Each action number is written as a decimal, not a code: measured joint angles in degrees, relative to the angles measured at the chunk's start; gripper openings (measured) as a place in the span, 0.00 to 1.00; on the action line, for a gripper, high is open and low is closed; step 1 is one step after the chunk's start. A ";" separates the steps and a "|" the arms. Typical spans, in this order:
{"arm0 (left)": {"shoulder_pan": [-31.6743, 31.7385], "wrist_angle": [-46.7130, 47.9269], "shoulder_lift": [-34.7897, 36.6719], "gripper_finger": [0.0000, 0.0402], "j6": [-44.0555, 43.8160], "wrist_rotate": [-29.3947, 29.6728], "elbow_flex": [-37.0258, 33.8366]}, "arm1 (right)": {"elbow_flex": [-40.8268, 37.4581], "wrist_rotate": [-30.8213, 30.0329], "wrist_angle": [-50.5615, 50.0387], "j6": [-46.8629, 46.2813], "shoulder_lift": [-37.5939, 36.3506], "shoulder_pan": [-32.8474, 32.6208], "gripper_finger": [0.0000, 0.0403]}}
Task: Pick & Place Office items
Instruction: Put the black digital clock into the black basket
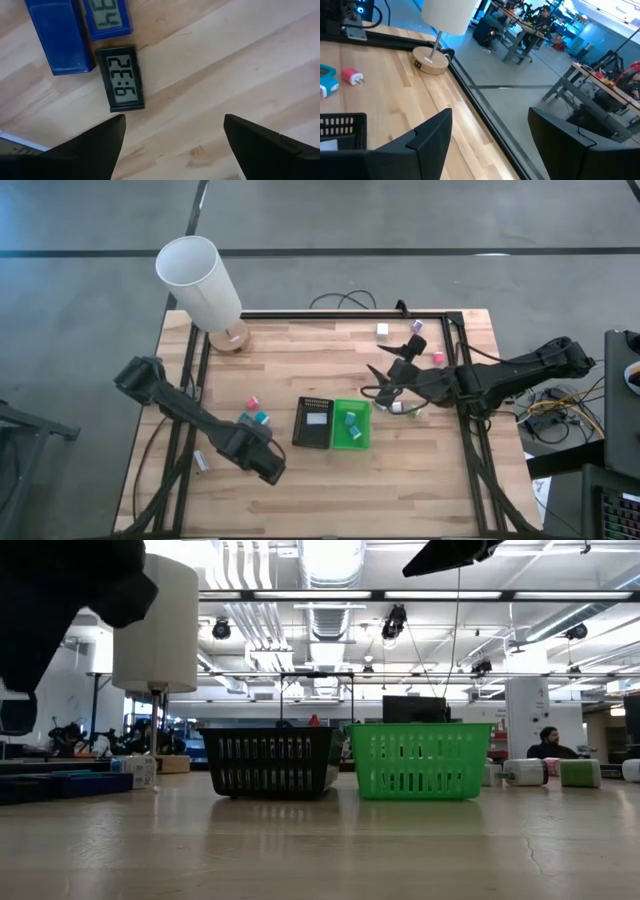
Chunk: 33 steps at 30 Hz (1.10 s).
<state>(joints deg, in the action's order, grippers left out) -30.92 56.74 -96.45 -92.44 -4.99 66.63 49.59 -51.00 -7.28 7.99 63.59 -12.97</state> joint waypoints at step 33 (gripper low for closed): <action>-0.04 3.15 -6.80 0.86 -4.71 -2.50 -0.49 | -0.27 0.47 -6.82 -0.50 -0.02 0.00 0.64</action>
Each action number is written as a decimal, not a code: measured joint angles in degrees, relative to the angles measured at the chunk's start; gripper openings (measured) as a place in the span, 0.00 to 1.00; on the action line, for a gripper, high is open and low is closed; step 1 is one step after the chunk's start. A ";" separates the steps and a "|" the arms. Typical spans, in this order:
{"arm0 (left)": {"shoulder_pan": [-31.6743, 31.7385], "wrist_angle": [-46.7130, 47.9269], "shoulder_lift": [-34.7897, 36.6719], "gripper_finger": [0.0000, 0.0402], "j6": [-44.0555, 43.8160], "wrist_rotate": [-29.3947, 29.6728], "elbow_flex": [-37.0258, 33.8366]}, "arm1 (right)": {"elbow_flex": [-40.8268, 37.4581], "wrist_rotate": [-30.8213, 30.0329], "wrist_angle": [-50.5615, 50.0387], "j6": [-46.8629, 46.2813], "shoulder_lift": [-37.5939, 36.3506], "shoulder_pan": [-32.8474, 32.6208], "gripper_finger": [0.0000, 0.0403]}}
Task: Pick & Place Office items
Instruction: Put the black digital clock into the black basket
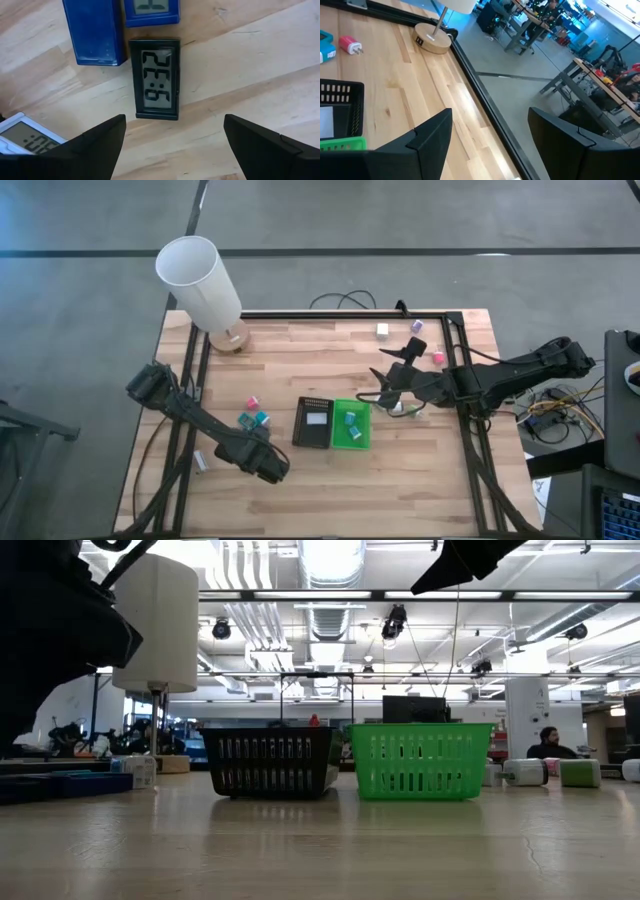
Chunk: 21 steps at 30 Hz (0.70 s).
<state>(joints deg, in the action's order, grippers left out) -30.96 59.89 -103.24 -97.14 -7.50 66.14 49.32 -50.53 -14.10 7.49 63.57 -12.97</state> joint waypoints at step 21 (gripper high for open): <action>1.06 -10.17 0.24 0.86 -1.06 0.10 -7.88 | 0.00 -0.01 0.05 -0.23 -0.07 -0.02 0.64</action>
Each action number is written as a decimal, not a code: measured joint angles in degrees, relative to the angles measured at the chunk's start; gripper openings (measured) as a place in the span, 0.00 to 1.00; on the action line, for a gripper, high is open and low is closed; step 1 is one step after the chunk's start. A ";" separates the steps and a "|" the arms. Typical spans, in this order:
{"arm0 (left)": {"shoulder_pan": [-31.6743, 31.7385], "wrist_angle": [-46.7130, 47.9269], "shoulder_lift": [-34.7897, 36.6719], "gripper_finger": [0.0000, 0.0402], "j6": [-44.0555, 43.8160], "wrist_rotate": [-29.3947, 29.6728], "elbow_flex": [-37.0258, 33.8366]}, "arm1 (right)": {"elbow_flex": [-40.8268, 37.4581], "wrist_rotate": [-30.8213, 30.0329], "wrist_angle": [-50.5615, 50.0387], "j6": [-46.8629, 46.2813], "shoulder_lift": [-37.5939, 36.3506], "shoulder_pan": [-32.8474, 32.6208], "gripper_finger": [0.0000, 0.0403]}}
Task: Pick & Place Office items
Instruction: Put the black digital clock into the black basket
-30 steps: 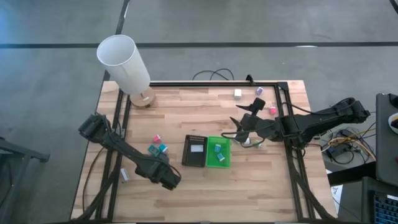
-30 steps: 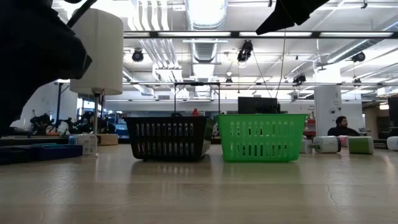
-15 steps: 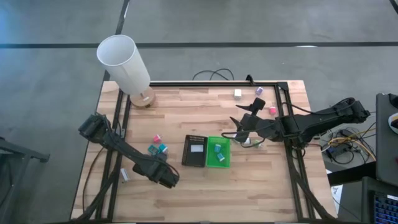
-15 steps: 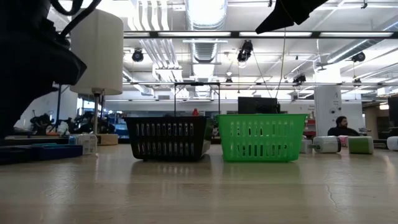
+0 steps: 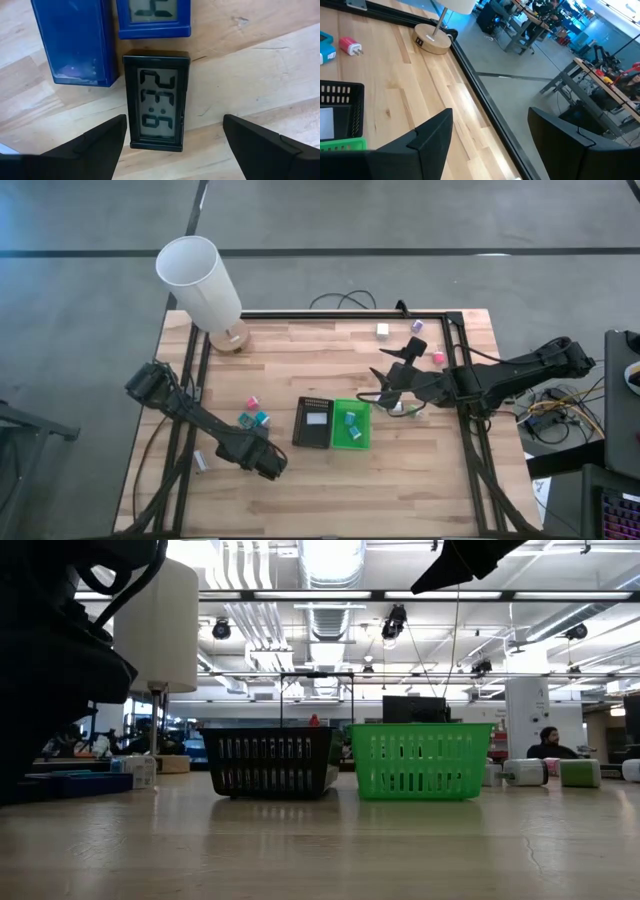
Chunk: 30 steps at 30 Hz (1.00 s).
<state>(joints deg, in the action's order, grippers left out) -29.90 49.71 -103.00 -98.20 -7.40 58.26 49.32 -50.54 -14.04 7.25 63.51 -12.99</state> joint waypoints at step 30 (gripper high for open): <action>2.83 -2.28 0.43 0.35 8.02 -2.33 -0.48 | 0.00 0.00 -0.04 0.23 0.00 -0.01 0.61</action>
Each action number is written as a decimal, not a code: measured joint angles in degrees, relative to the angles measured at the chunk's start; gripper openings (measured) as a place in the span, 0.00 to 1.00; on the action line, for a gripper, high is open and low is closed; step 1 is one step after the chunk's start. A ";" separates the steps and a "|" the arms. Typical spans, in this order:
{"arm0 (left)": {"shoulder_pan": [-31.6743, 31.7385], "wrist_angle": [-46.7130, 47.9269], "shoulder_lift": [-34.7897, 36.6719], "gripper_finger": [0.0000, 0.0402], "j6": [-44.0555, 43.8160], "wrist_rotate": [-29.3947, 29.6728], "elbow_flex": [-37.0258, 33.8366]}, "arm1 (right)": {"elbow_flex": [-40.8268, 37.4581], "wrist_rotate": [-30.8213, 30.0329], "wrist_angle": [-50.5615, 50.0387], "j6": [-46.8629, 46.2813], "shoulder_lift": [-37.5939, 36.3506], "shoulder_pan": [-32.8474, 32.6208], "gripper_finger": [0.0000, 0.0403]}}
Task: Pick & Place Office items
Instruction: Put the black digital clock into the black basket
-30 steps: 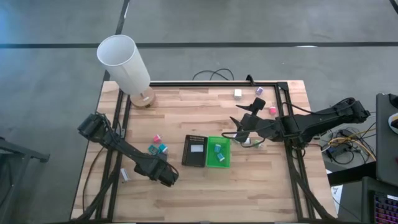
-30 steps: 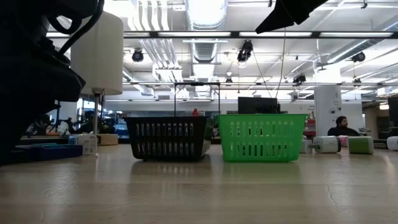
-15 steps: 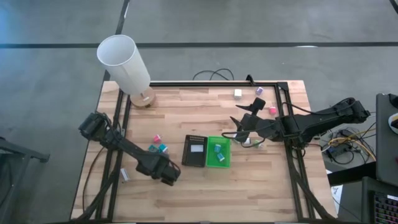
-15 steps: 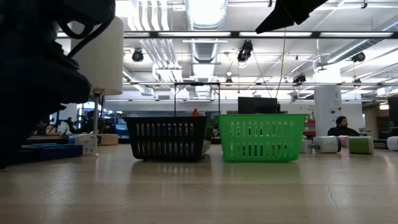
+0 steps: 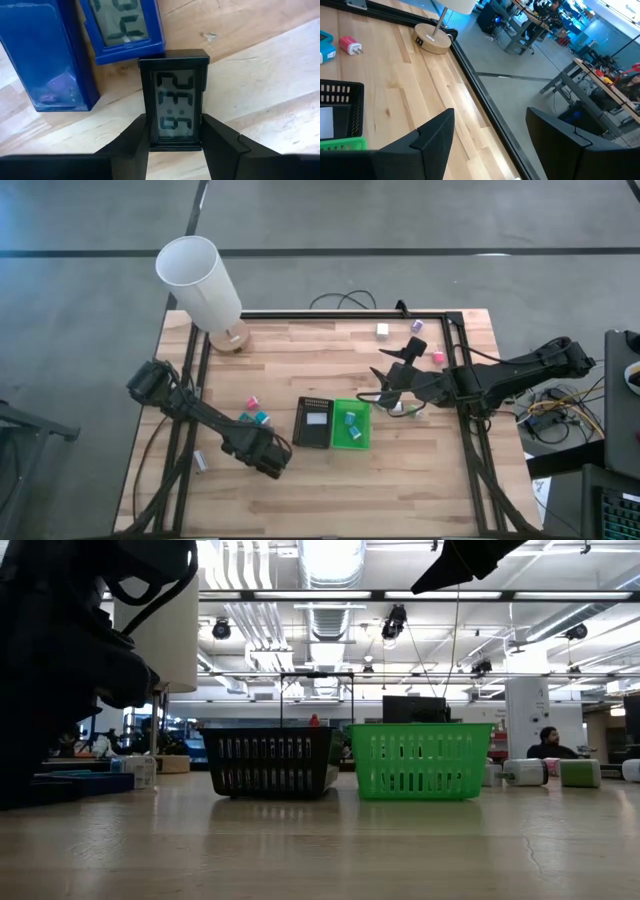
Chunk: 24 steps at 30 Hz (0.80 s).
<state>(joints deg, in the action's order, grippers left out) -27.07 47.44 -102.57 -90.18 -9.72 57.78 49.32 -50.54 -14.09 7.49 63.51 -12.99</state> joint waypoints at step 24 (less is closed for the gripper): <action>1.19 -0.09 22.78 0.35 16.84 6.51 3.56 | -4.39 23.41 14.79 7.18 0.16 0.00 0.56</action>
<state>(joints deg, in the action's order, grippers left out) -25.88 47.34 -79.79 -73.34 -3.21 61.34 44.93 -27.14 0.70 14.67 63.67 -12.99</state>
